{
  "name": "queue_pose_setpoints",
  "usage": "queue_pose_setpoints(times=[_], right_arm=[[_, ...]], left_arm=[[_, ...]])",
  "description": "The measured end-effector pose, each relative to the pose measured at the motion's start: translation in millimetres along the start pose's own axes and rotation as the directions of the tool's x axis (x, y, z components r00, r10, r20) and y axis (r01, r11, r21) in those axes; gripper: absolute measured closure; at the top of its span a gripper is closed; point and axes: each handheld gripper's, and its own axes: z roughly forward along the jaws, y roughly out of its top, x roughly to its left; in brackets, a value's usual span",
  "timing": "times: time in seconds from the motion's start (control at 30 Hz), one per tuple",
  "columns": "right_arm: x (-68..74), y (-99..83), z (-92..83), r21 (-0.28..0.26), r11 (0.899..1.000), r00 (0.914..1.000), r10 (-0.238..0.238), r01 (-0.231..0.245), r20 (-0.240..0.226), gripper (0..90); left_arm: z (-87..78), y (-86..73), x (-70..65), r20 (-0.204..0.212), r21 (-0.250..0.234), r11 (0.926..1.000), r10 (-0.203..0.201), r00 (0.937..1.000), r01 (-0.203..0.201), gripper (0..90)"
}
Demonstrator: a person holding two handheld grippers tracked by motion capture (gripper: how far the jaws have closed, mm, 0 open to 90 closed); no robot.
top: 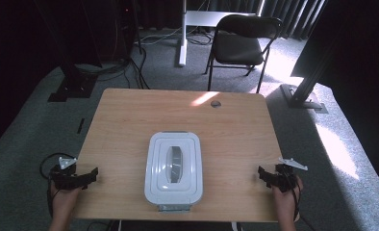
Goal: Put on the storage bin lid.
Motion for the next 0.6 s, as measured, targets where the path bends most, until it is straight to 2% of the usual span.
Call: queue_pose_setpoints(times=[0.1, 0.23, 0.37, 0.4, 0.43, 0.5, 0.6], right_arm=[[-3.1, -3.5, 0.8, 0.007, 1.0, 0.9999, 0.012, -0.012, 0.011, 13.6], [-6.9, -9.0, 3.6, 0.018, 1.0, 0.9995, 0.018, -0.019, 0.025, 13.6], [-4.8, -9.9, 4.4, 0.017, 1.0, 0.9992, -0.006, 0.005, 0.039, 13.6], [-2.3, -10.7, 5.6, 0.014, 1.0, 0.9983, -0.026, 0.025, 0.053, 13.5], [-0.7, -11.6, 6.2, 0.009, 0.999, 0.9976, -0.031, 0.031, 0.062, 13.4], [2.6, -13.6, 8.5, -0.002, 0.998, 0.9949, -0.068, 0.068, 0.075, 12.4], [3.2, -13.5, 8.8, -0.001, 0.998, 0.9949, -0.069, 0.069, 0.074, 12.3]], left_arm=[[1.0, -1.1, 0.1, -0.012, 0.009, 1.0, -0.001, 0.9999, 0.001, 0.8], [3.1, -2.7, -0.4, -0.051, 0.023, 0.9997, 0.001, 0.9987, 0.0, 0.8], [4.6, -4.5, -0.5, -0.061, 0.019, 0.9998, -0.006, 0.9981, 0.007, 0.8], [5.7, -5.3, -1.5, -0.07, 0.02, 0.9998, 0.001, 0.9976, 0.001, 0.8], [7.3, -5.9, -2.0, -0.068, 0.035, 0.9994, 0.007, 0.9976, -0.005, 0.8], [7.9, -5.5, -1.0, -0.057, 0.04, 0.9991, -0.011, 0.9983, 0.013, 0.9], [8.4, -5.5, 0.3, -0.047, 0.044, 0.9988, -0.021, 0.9987, 0.023, 0.9]])
